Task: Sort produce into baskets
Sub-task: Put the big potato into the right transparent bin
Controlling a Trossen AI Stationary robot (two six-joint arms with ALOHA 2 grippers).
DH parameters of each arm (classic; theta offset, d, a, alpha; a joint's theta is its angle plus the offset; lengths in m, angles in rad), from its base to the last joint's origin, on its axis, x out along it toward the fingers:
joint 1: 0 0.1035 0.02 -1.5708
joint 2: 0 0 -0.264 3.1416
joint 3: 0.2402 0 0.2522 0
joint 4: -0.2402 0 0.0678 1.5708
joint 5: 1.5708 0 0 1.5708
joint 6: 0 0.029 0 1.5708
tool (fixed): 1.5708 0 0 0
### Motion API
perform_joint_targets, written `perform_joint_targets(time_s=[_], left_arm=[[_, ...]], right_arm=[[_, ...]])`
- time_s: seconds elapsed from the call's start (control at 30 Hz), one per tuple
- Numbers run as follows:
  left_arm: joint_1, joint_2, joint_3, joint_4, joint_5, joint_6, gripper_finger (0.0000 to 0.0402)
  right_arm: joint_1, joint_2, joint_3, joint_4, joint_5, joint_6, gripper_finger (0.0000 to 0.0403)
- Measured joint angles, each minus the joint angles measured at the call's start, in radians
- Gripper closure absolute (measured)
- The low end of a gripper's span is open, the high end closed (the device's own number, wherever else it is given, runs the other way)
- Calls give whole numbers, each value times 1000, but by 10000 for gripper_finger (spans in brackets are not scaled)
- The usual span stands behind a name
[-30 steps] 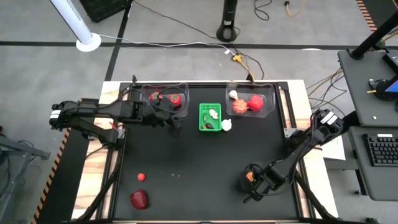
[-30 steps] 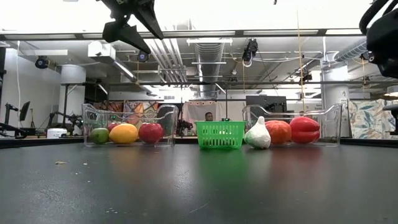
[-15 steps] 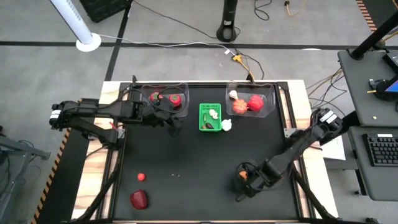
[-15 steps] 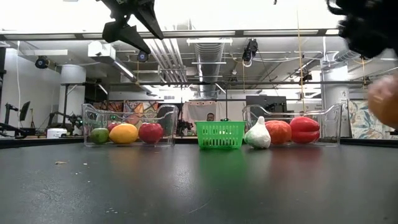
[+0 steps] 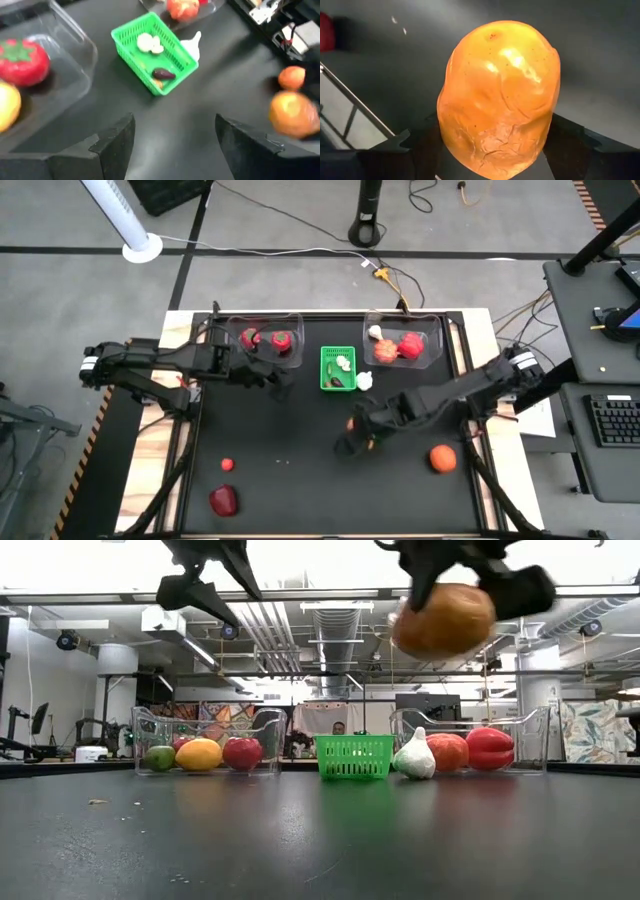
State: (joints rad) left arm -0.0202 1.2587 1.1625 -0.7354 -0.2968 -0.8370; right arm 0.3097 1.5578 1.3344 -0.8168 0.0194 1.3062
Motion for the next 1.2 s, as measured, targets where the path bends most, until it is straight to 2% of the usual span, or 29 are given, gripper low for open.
perform_joint_targets(time_s=[0.27, 0.47, 0.73, 0.93, 1.07, 1.2], left_arm=[[-111, 0, 0, -260, 102, -197, 145], [-236, 0, 0, -414, 163, -370, 145], [-355, 0, 0, -426, 168, -559, 145], [-382, 0, 0, -426, 167, -635, 145], [-383, 0, 0, -426, 163, -660, 145], [-383, 0, 0, -425, 140, -669, 145]], right_arm=[[-133, 0, 166, -218, 4, -250, 125], [-305, -1, 233, -400, 14, -446, 126], [-609, -2, 262, -469, 62, -720, 123], [-846, 16, 261, -456, 115, -1043, 122], [-952, 43, 260, -456, 112, -1181, 122], [-999, 84, 259, -455, 111, -1260, 122]])
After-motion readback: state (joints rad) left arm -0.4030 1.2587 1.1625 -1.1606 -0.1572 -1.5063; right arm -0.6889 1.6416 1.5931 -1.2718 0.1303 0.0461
